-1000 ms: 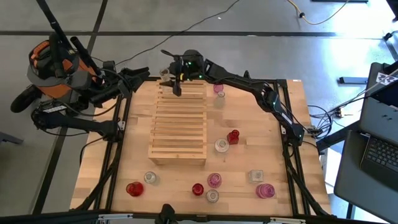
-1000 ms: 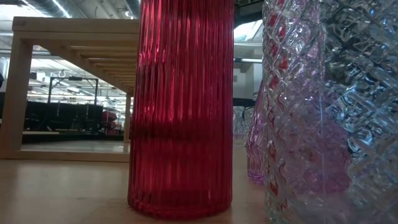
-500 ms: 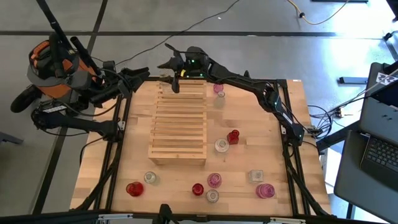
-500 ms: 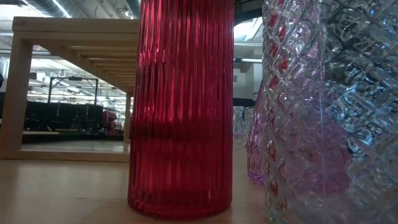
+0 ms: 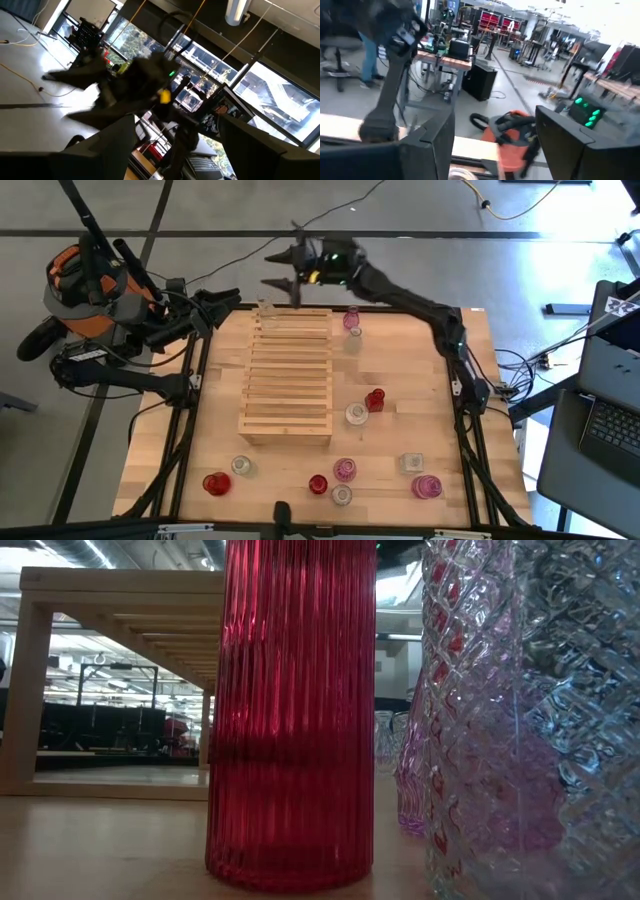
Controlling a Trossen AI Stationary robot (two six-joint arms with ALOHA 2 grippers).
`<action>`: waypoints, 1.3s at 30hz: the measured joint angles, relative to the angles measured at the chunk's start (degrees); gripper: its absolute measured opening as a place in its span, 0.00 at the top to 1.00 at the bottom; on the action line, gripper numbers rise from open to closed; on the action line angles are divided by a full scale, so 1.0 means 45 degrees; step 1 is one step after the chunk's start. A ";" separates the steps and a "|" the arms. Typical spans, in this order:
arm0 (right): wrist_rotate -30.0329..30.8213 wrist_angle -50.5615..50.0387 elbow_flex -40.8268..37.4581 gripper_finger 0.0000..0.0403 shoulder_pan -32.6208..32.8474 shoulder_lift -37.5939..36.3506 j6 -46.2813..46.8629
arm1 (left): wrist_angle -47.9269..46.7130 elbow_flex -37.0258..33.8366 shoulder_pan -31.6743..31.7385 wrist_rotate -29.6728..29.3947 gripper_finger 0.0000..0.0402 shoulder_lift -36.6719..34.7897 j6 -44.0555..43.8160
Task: Sort vases onto shelf
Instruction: Put the red vase on the shelf
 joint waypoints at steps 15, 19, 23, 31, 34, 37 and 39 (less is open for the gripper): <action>0.2827 -1.5595 0.0005 0.44 -0.0198 -0.3891 -0.5722 | -0.0006 0.0002 0.0003 -0.0400 0.32 0.0000 0.0819; 0.2769 -1.8479 -0.0012 0.44 0.0217 -0.4323 -0.5471 | -0.0005 -0.0002 0.0003 -0.0413 0.32 0.0000 0.0918; 0.2406 -1.8276 -0.1313 0.44 0.0901 -0.5591 -0.4610 | -0.0005 0.0003 0.0003 -0.0374 0.32 0.0000 0.0900; 0.5247 -1.4473 -0.7670 0.44 0.1565 -1.0403 0.0763 | -0.0119 -0.0001 -0.0002 -0.0205 0.32 0.0000 0.0748; 0.5505 -1.0633 -1.1187 0.44 0.1591 -1.3290 0.3386 | -0.0417 -0.0002 -0.0002 -0.0347 0.32 0.0004 0.0743; 0.6241 -0.7355 -1.4775 0.44 0.1781 -1.6024 0.6119 | -0.0524 0.0001 -0.0002 -0.0427 0.32 0.0000 0.0743; 0.6662 -0.5482 -1.7007 0.44 0.2213 -1.7629 0.7516 | -0.0541 -0.0001 -0.0001 -0.0432 0.32 0.0000 0.0740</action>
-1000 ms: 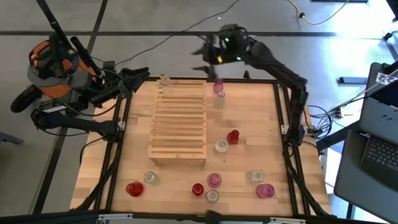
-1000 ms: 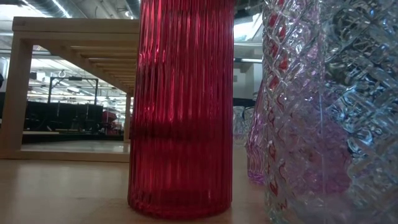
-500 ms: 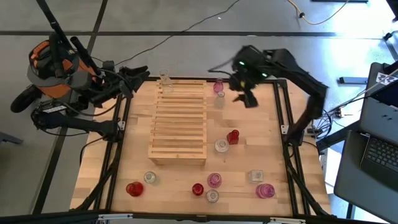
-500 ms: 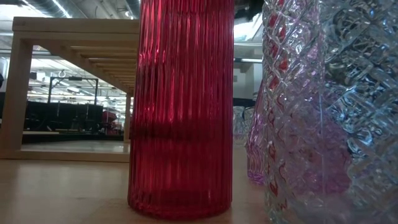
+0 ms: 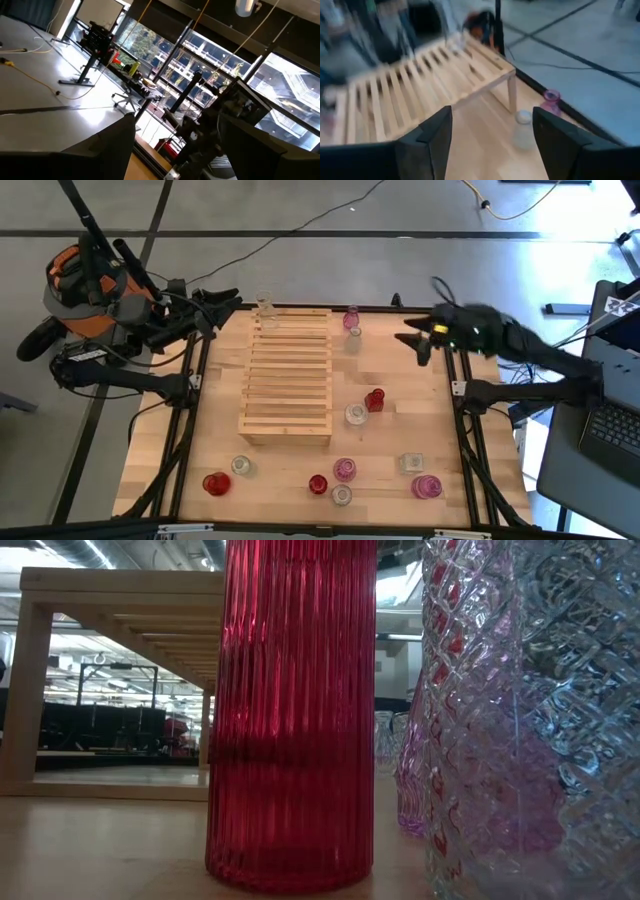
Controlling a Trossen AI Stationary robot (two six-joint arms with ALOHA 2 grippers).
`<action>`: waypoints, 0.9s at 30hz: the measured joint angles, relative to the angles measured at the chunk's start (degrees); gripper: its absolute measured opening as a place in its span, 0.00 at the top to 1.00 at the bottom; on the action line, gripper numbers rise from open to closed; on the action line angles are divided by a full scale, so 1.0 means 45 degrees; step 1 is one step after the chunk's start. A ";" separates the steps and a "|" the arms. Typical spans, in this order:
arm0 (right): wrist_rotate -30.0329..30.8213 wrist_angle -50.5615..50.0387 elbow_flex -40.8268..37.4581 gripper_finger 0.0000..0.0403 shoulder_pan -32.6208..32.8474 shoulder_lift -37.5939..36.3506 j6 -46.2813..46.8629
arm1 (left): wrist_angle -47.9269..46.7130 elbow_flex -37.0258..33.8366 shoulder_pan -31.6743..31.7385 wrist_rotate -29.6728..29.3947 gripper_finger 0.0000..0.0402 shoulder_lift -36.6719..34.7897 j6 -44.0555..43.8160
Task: Sort vases onto shelf
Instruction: Put the red vase on the shelf
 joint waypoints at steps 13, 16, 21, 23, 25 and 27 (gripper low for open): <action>0.1453 0.1443 -0.7239 0.44 0.3586 -0.4447 0.1704 | -0.0027 0.0004 -0.0001 -0.0034 0.32 0.0000 -0.0424; 0.1342 0.1510 -0.7844 0.44 0.4188 -0.4436 0.1354 | -0.0027 0.0002 0.0002 -0.0036 0.32 0.0002 -0.0457; 0.1056 0.2701 -0.8790 0.44 0.4960 -0.4077 0.0888 | -0.0027 0.0004 0.0004 -0.0044 0.32 0.0001 -0.0458; 0.1033 0.3512 -0.9122 0.44 0.5152 -0.3895 0.0644 | -0.0027 0.0002 -0.0001 -0.0070 0.32 0.0000 -0.0438; 0.1012 0.4166 -0.9325 0.44 0.5217 -0.3591 0.0272 | -0.0027 0.0004 -0.0001 -0.0210 0.32 0.0000 -0.0429; 0.0954 0.4583 -0.9410 0.44 0.5188 -0.3079 -0.0112 | -0.0027 0.0001 0.0004 -0.0291 0.32 0.0000 -0.0427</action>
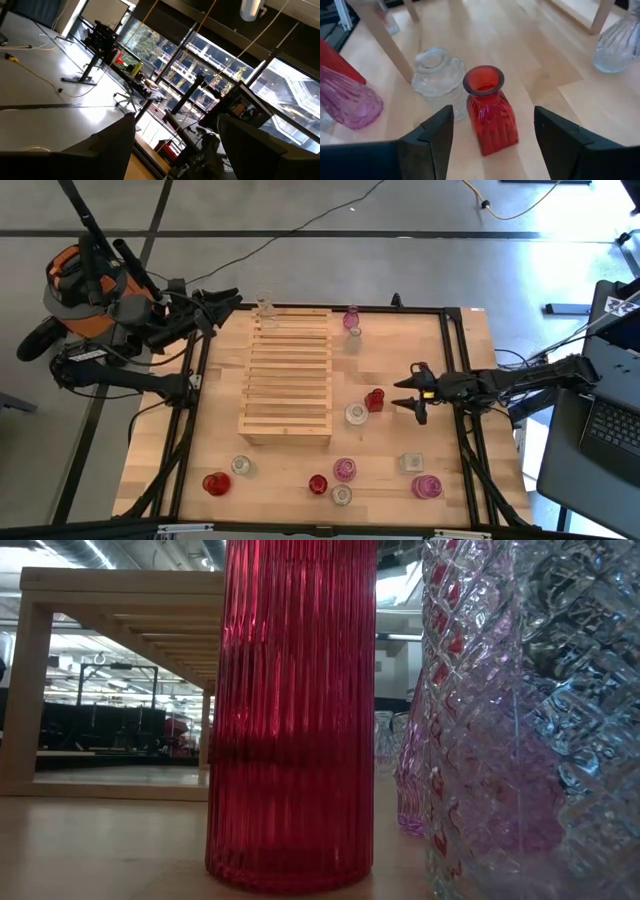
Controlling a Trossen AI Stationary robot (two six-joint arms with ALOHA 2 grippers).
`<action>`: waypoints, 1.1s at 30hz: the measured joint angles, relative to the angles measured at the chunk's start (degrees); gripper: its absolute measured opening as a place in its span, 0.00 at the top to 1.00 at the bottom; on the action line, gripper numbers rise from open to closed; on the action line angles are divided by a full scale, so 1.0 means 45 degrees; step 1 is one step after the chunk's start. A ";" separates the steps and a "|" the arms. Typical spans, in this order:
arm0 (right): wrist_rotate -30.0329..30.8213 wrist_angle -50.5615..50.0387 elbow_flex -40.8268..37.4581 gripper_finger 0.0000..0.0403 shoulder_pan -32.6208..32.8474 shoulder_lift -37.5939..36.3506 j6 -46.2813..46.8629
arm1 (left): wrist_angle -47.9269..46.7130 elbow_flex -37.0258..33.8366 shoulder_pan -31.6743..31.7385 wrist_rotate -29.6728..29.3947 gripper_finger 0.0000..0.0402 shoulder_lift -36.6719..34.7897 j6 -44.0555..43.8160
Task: Sort vases onto shelf
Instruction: Put the red vase on the shelf
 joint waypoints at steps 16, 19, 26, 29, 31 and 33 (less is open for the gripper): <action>-0.0289 0.3113 -0.0026 0.44 -0.0025 0.4315 -0.2234 | -0.0097 -0.0002 0.0000 0.0005 0.32 0.0000 0.0445; -0.0496 0.3725 -0.0021 0.44 -0.0414 0.5001 -0.2593 | -0.0092 0.0003 -0.0004 0.0000 0.32 0.0000 0.0435; -0.2582 0.5777 -0.0026 0.44 -0.2443 0.6339 -0.4167 | -0.0092 0.0000 -0.0003 0.0002 0.32 0.0000 0.0436; -0.3808 0.6565 -0.0026 0.44 -0.3212 0.6977 -0.4580 | -0.0092 -0.0002 -0.0003 0.0005 0.32 0.0000 0.0430; -0.4374 0.7056 -0.0026 0.44 -0.3546 0.7402 -0.4827 | -0.0092 0.0003 0.0000 0.0000 0.32 0.0000 0.0435; -0.4731 0.7481 -0.0026 0.44 -0.3794 0.7763 -0.4890 | -0.0092 0.0002 -0.0005 0.0005 0.32 0.0000 0.0435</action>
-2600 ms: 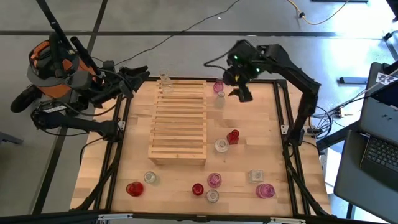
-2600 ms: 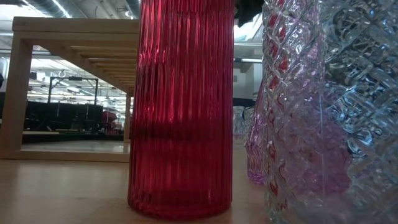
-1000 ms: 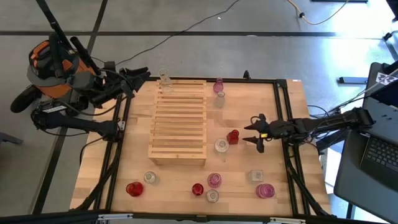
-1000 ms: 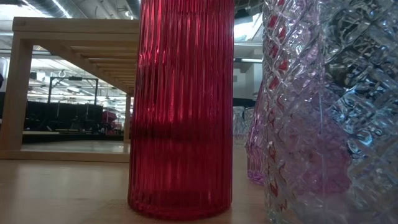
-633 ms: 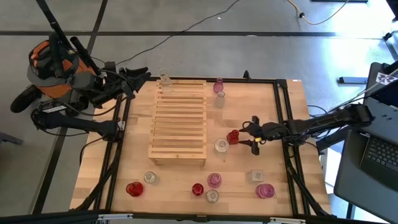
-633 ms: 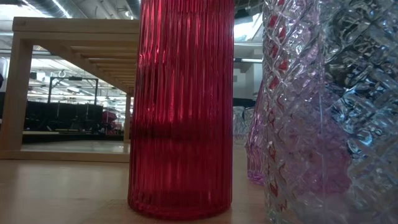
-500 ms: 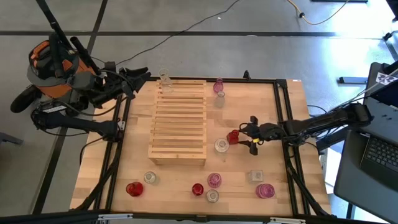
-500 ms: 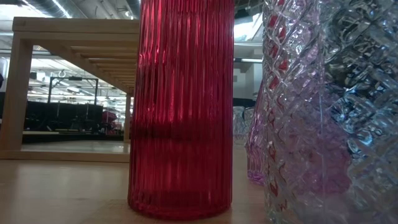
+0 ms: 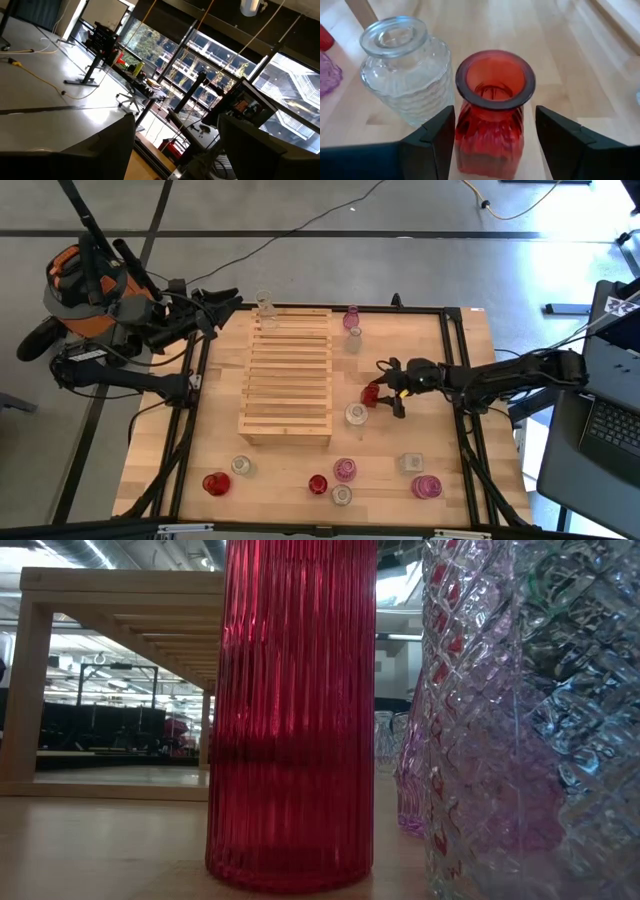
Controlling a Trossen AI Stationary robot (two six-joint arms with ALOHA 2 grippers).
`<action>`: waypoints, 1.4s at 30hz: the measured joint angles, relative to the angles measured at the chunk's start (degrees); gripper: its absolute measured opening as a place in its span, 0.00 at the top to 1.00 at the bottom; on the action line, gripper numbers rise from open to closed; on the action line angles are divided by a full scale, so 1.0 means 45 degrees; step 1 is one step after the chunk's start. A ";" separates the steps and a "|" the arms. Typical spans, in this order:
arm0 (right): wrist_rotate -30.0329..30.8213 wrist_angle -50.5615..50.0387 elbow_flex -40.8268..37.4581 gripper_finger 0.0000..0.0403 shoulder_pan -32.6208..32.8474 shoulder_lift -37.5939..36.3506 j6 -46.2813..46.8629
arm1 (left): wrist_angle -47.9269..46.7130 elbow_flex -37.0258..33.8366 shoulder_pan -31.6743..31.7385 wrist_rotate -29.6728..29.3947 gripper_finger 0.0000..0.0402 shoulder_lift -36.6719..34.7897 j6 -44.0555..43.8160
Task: Sort vases onto shelf
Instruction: Put the red vase on the shelf
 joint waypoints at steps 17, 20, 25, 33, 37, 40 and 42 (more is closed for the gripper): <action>0.0856 0.2704 0.0015 0.44 -0.0055 0.2099 0.0613 | 0.0000 0.0000 0.0000 -0.0005 0.32 0.0000 0.0005; 0.1034 0.3424 0.0015 0.44 -0.0055 0.2461 0.0777 | 0.0000 0.0000 0.0000 -0.0005 0.32 0.0000 0.0000; 0.1622 0.4665 0.0019 0.44 -0.0051 0.3112 0.1401 | 0.0003 0.0000 0.0004 -0.0005 0.32 0.0000 0.0000; 0.1727 0.4932 0.0021 0.59 -0.0050 0.3618 0.1782 | 0.0003 -0.0003 0.0005 -0.0005 0.32 0.0000 0.0002; 0.1939 0.5166 0.0019 0.64 -0.0050 0.3633 0.1792 | 0.0000 -0.0002 0.0002 0.0000 0.32 0.0000 0.0000; 0.2226 0.5418 0.0020 0.64 -0.0050 0.3637 0.1852 | 0.0000 0.0000 0.0000 -0.0005 0.32 0.0000 0.0000; 0.2380 0.5403 0.0087 0.64 -0.0050 0.3637 0.2033 | 0.0000 0.0000 0.0000 -0.0005 0.32 0.0000 0.0000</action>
